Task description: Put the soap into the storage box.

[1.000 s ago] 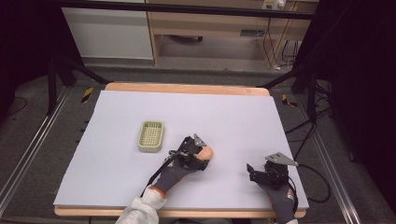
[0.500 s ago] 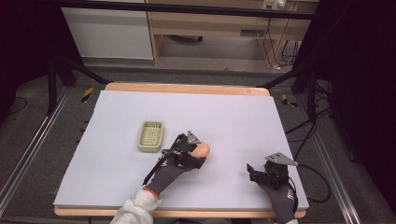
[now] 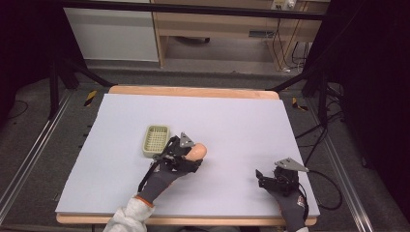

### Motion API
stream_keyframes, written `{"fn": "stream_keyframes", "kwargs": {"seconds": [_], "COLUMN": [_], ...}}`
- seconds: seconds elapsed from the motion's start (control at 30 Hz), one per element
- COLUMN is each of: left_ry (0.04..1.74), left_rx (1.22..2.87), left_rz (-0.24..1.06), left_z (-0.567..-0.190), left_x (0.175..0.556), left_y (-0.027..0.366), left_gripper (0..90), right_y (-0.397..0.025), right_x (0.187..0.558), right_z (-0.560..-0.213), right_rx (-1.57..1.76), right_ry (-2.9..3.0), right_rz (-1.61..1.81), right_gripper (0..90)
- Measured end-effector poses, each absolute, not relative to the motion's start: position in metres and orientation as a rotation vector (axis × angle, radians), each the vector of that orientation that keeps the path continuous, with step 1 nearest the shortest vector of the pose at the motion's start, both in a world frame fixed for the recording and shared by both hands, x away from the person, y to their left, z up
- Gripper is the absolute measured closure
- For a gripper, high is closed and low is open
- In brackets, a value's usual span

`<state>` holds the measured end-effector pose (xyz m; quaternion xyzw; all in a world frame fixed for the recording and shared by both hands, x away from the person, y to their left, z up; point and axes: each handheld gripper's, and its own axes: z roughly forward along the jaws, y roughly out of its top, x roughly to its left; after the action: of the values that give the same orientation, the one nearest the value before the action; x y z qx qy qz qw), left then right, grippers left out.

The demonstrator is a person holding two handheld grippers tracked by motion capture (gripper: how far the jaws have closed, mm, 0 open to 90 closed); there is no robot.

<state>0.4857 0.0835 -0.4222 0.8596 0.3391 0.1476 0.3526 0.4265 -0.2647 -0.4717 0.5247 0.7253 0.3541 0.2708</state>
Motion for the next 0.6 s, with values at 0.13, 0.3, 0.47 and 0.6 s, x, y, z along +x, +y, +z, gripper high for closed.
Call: {"fn": "stream_keyframes", "kwargs": {"seconds": [0.13,0.3,0.47,0.6], "left_ry": [0.893,0.915,0.938,0.962], "left_rx": [2.206,2.189,2.179,2.165], "left_rz": [0.385,0.397,0.414,0.418], "left_z": [-0.420,-0.420,-0.421,-0.421], "left_x": [0.485,0.484,0.486,0.486], "left_y": [0.093,0.105,0.117,0.125], "left_gripper": [31.5,31.5,31.5,31.5], "right_y": [-0.265,-0.265,-0.265,-0.265], "right_x": [0.426,0.426,0.426,0.426], "right_z": [-0.472,-0.472,-0.472,-0.472], "right_rx": [1.418,1.417,1.415,1.407], "right_ry": [1.954,1.952,1.952,1.953], "right_rz": [0.955,0.952,0.950,0.949], "right_gripper": [12.6,12.6,12.6,12.6]}}
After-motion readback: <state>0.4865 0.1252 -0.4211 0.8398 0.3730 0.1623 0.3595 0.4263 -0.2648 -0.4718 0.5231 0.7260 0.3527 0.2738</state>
